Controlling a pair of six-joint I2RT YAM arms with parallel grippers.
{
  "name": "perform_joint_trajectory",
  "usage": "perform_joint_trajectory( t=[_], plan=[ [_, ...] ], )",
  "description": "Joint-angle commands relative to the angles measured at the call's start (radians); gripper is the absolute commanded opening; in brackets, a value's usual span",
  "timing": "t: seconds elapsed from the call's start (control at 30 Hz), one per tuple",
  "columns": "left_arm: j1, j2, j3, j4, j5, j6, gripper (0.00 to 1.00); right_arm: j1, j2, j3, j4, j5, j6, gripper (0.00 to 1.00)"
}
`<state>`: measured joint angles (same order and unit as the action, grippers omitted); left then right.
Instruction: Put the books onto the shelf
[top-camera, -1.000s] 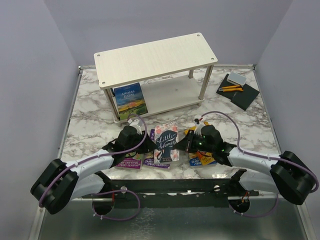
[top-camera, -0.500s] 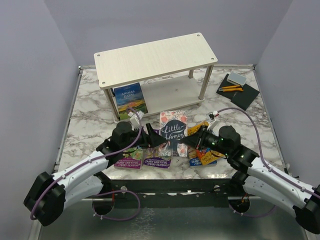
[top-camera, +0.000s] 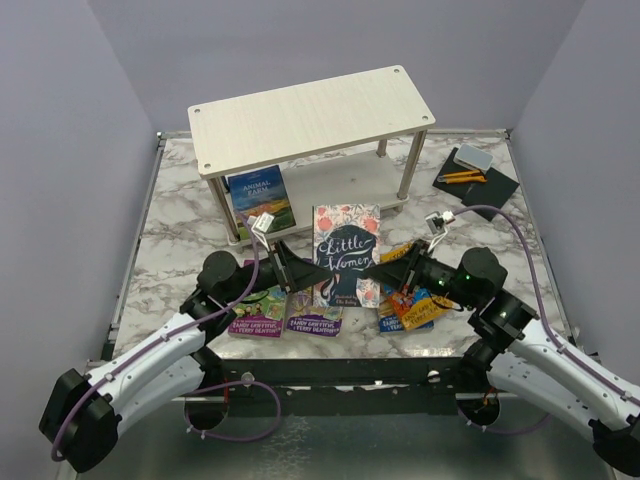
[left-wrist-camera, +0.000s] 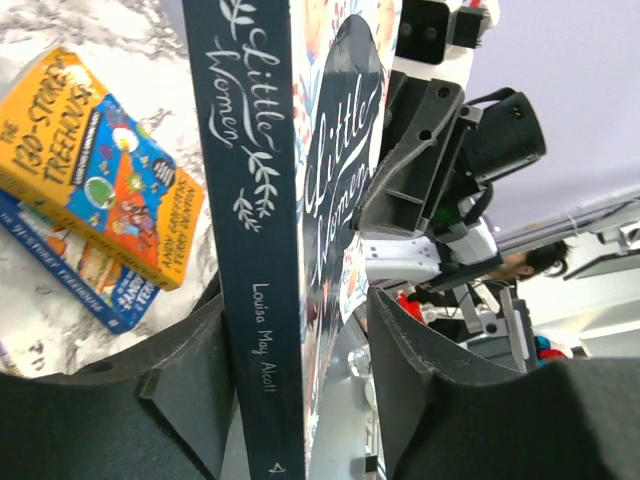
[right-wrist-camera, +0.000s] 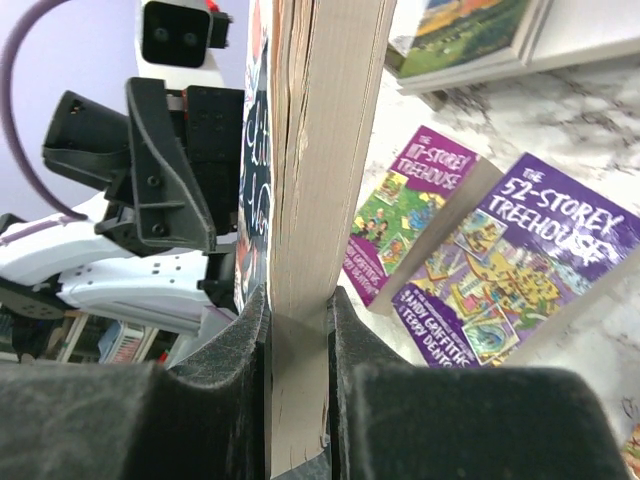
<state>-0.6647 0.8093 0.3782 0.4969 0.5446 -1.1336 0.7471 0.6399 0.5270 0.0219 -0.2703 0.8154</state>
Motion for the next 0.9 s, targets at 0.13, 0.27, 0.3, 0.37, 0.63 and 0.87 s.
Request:
perform_joint_trajectory(
  t=[0.13, 0.27, 0.3, 0.37, 0.63, 0.87],
  plan=[
    [-0.003, -0.041, 0.009, 0.146, 0.08, -0.101, 0.38, 0.008, 0.005, 0.105, 0.1, -0.093, -0.028, 0.01],
    [-0.003, -0.04, 0.014, 0.153, 0.079, -0.107, 0.27, 0.008, 0.02, 0.124, 0.118, -0.107, -0.03, 0.01],
    [-0.003, -0.04, 0.015, 0.153, 0.08, -0.108, 0.24, 0.007, 0.026, 0.13, 0.119, -0.114, -0.032, 0.01],
    [-0.004, -0.039, 0.017, 0.155, 0.079, -0.106, 0.06, 0.007, 0.039, 0.138, 0.124, -0.125, -0.036, 0.01],
    [-0.004, -0.077, 0.023, 0.207, 0.012, -0.11, 0.0, 0.006, 0.047, 0.141, 0.086, -0.115, -0.059, 0.25],
    [-0.004, -0.115, 0.047, 0.315, -0.049, -0.119, 0.0, 0.008, 0.055, 0.074, 0.179, -0.19, -0.002, 0.54]
  ],
)
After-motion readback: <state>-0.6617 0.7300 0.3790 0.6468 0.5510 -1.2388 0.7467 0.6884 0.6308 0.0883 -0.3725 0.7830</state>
